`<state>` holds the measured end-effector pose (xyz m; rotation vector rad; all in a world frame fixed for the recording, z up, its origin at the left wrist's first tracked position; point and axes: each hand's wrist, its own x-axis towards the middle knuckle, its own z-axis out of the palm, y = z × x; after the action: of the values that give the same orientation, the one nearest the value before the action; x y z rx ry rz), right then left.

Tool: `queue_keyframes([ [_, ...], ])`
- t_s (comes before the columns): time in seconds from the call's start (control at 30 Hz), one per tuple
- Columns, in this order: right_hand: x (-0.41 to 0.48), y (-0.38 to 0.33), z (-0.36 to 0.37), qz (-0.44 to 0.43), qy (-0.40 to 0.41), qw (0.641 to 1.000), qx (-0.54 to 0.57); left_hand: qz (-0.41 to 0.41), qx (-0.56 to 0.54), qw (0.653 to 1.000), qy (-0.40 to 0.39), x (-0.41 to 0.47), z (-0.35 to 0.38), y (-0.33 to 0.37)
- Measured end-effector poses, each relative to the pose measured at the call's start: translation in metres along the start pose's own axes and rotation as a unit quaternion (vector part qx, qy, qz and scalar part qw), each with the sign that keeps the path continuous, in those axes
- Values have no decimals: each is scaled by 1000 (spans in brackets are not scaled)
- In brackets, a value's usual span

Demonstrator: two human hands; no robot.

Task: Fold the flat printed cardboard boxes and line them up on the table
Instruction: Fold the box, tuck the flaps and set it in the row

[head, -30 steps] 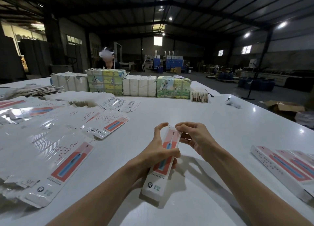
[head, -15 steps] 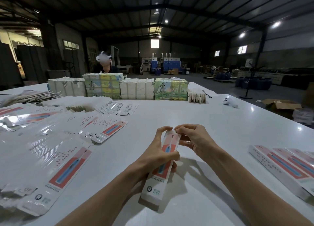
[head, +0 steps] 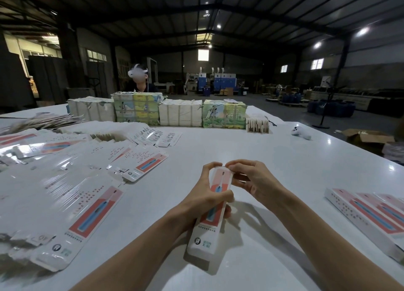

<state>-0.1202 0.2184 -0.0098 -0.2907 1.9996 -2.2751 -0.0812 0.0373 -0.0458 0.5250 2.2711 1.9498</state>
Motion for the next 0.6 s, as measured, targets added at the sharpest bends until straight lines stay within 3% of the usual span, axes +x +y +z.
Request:
queue_keyframes([
  [0.13, -2, 3, 6, -18, -6, 1000, -9, -6, -27, 999, 41, 1, -3, 2],
  [0.27, -6, 6, 12, -91, -13, 992, -85, -14, -35, 997, 61, 0, -7, 4],
  [0.6, -10, 5, 7, -128, -8, 982, -136, -32, -62, 997, 34, -8, -3, 8],
])
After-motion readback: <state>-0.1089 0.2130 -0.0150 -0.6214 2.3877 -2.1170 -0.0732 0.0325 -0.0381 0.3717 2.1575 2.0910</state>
